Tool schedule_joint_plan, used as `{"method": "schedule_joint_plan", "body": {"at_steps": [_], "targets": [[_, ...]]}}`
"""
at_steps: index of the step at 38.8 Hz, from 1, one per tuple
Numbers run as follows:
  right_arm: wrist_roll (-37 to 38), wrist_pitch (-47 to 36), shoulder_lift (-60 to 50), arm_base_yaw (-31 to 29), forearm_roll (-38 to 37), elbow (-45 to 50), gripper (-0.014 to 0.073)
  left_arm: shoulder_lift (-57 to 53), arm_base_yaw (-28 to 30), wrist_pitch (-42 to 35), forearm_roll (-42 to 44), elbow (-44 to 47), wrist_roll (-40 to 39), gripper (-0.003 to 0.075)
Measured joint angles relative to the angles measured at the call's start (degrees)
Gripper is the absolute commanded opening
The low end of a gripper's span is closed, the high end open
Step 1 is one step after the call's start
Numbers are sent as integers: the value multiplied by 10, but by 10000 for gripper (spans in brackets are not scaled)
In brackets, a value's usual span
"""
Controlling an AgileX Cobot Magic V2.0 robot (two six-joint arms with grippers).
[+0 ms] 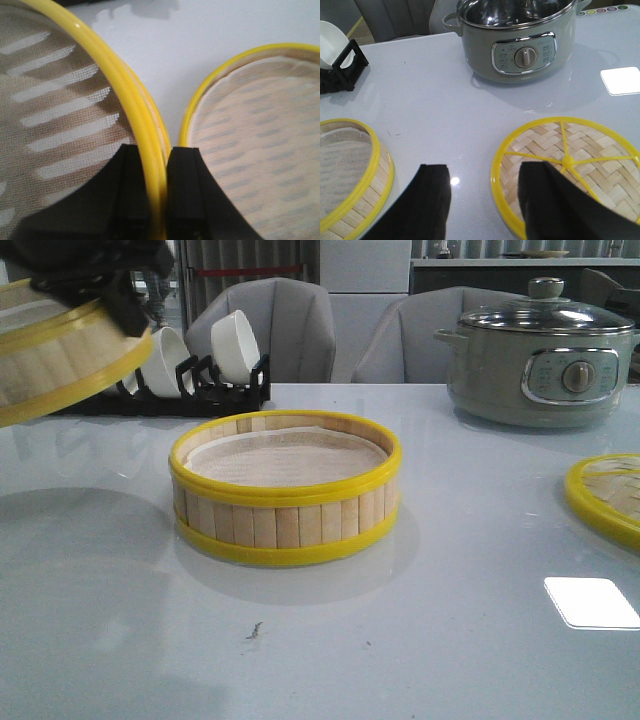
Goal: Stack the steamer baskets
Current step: 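Lift the basket with the left gripper and carry it over the center basket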
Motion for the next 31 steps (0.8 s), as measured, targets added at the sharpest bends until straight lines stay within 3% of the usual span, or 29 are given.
{"method": "schedule_joint_plan", "body": {"at_steps": [15,31], "targets": [[0,17,0,0,0,0,434,23,-157,22,-8,-67,4,88],[0,17,0,0,0,0,434,145,-192,52,-15,-171,23,88]]}}
